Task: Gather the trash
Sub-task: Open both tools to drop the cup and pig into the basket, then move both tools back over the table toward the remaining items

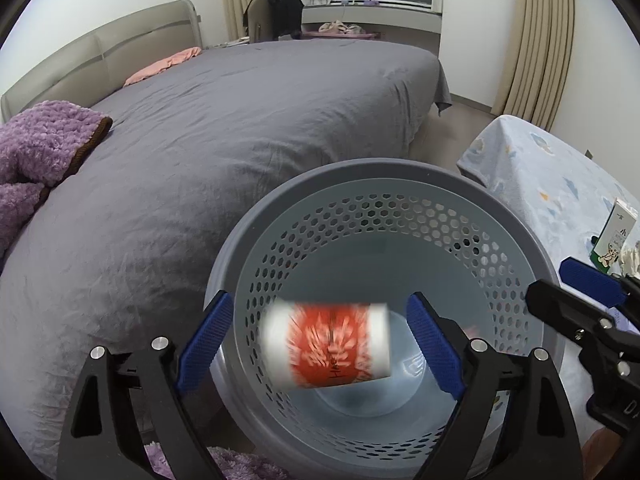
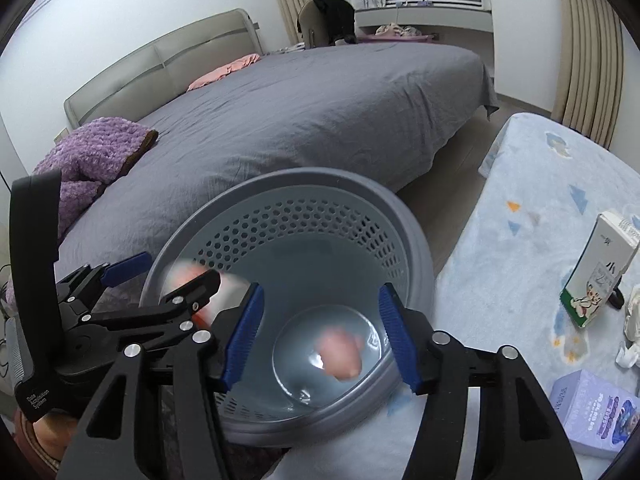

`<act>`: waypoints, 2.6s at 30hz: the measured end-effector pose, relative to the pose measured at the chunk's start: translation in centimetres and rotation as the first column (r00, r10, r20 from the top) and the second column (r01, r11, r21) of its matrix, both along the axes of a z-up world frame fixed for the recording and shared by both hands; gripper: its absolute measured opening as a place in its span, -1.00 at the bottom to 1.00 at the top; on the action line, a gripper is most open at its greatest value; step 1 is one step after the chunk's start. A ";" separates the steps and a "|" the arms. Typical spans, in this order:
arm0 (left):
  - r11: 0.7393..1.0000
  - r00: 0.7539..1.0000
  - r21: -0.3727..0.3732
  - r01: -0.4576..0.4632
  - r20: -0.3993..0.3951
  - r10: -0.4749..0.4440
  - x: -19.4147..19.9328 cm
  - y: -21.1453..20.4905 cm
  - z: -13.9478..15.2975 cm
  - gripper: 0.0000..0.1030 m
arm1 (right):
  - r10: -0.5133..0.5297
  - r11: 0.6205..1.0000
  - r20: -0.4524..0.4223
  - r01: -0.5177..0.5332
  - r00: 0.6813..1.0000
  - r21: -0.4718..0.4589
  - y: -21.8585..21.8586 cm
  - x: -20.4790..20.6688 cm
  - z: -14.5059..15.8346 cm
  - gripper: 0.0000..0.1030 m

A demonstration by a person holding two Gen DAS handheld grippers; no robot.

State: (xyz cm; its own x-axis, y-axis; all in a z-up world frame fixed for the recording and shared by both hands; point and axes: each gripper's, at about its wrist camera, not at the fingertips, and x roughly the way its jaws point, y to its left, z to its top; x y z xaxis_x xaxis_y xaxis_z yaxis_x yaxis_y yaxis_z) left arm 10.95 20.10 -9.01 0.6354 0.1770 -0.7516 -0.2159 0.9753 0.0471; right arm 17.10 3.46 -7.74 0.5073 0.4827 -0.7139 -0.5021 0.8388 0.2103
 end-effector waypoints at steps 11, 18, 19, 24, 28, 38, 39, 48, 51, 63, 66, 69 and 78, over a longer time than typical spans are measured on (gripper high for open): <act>1.000 1.000 0.012 -0.022 -0.002 0.022 -0.2 0.1 0.0 0.75 | -0.009 1.000 0.004 0.009 1.000 -0.015 -0.1 -0.1 -0.1 0.12; 1.000 1.000 0.017 -0.023 0.003 0.023 -0.2 0.0 0.1 0.75 | -0.014 1.000 0.004 0.014 1.000 -0.017 -0.3 -0.2 -0.2 0.12; 1.000 1.000 0.018 -0.023 0.004 0.023 -0.3 0.0 0.1 0.76 | -0.014 1.000 0.003 0.014 1.000 -0.017 -0.3 -0.1 -0.2 0.12; 1.000 1.000 0.016 -0.026 0.008 0.026 -0.2 -0.1 0.2 0.78 | -0.015 1.000 0.003 0.015 1.000 -0.018 -0.3 -0.1 -0.2 0.12; 1.000 1.000 0.018 -0.023 0.013 0.023 -0.3 -0.2 0.3 0.84 | -0.017 1.000 0.005 0.017 1.000 -0.021 -0.5 -0.1 -0.3 0.12; 1.000 1.000 0.012 -0.024 0.021 0.023 -0.5 -0.3 0.5 0.87 | -0.035 0.999 0.008 0.035 0.999 -0.032 -0.9 -0.4 -0.2 0.12; 1.000 1.000 0.014 -0.022 0.023 0.022 -0.5 -0.3 0.6 0.87 | -0.038 0.999 0.008 0.039 0.999 -0.032 -1.0 -0.5 -0.1 0.12; 1.000 0.999 0.012 -0.002 0.049 0.001 -1.3 -1.0 1.3 0.87 | -0.084 0.996 0.002 0.084 0.996 -0.020 -3.0 -1.4 0.3 0.19; 1.000 0.998 0.023 0.010 0.060 -0.011 -1.9 -1.4 1.8 0.87 | -0.105 0.994 -0.001 0.105 0.995 -0.019 -4.2 -1.9 0.6 0.19; 0.995 0.992 0.000 0.097 0.084 -0.097 -5.1 -5.8 3.7 0.87 | -0.223 0.974 0.005 0.223 0.975 -0.026 -11.6 -6.2 2.0 0.26; 0.990 0.987 0.005 0.139 0.086 -0.139 -5.8 -8.0 4.1 0.87 | -0.264 0.964 -0.002 0.264 0.965 -0.024 -14.2 -7.5 2.2 0.28; 0.981 0.977 0.005 0.192 0.089 -0.192 -6.5 -10.4 4.7 0.87 | -0.310 0.951 0.000 0.310 0.951 -0.013 -17.1 -8.6 2.5 0.30; 0.951 0.947 0.005 0.310 0.085 -0.309 -7.4 -16.8 5.5 0.87 | -0.477 0.878 0.012 0.477 0.879 -0.043 -25.7 -11.3 2.6 0.33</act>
State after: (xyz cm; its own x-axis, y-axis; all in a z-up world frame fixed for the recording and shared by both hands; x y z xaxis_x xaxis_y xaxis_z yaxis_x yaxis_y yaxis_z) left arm 3.51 3.34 -3.53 0.7185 -0.0442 -0.6941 0.0936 0.9950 0.0336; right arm 5.83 -22.22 -5.16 0.6688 0.1505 -0.7280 -0.0388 0.9850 0.1681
